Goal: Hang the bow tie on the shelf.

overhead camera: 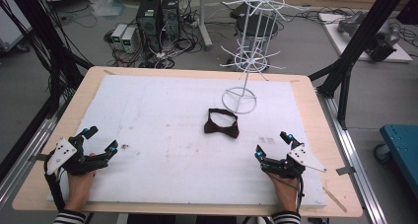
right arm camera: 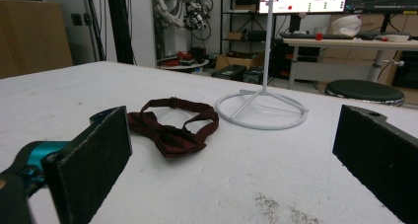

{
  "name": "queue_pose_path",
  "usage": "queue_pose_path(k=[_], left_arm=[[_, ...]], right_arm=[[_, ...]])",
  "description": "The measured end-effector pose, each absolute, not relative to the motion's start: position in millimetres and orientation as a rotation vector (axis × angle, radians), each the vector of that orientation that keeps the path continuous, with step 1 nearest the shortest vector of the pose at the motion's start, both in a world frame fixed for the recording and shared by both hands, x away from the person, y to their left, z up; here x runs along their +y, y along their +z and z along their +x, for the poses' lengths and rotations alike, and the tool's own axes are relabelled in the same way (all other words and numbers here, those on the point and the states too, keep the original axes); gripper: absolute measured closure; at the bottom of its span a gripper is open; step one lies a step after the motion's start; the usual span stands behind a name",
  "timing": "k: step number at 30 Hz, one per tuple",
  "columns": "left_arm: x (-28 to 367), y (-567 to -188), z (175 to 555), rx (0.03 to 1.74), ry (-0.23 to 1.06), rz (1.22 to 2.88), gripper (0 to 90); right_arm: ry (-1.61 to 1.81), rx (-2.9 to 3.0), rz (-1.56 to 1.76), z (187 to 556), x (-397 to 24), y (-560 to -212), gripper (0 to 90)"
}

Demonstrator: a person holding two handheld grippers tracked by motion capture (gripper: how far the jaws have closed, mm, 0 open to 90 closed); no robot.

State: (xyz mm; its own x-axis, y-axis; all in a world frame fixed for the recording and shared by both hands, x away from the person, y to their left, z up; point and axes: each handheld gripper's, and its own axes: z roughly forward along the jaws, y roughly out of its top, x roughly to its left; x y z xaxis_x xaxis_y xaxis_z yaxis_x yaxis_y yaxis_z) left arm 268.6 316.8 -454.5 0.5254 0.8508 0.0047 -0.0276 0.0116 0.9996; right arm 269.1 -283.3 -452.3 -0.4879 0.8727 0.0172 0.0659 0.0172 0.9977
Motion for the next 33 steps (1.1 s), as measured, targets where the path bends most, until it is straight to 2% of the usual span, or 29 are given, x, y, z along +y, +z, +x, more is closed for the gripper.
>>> queue_pose_path(k=[23, 33], left_arm=[[316.5, -454.4, 268.6, 0.776, 0.804, 1.395, 10.1], [316.6, -454.3, 268.8, 0.774, 0.804, 1.398, 10.1]], right_arm=[[1.550, 1.682, 0.984, 272.6, -283.5, -449.2, 0.7], [1.561, 1.757, 0.923, 281.0, -279.8, -415.5, 0.7]])
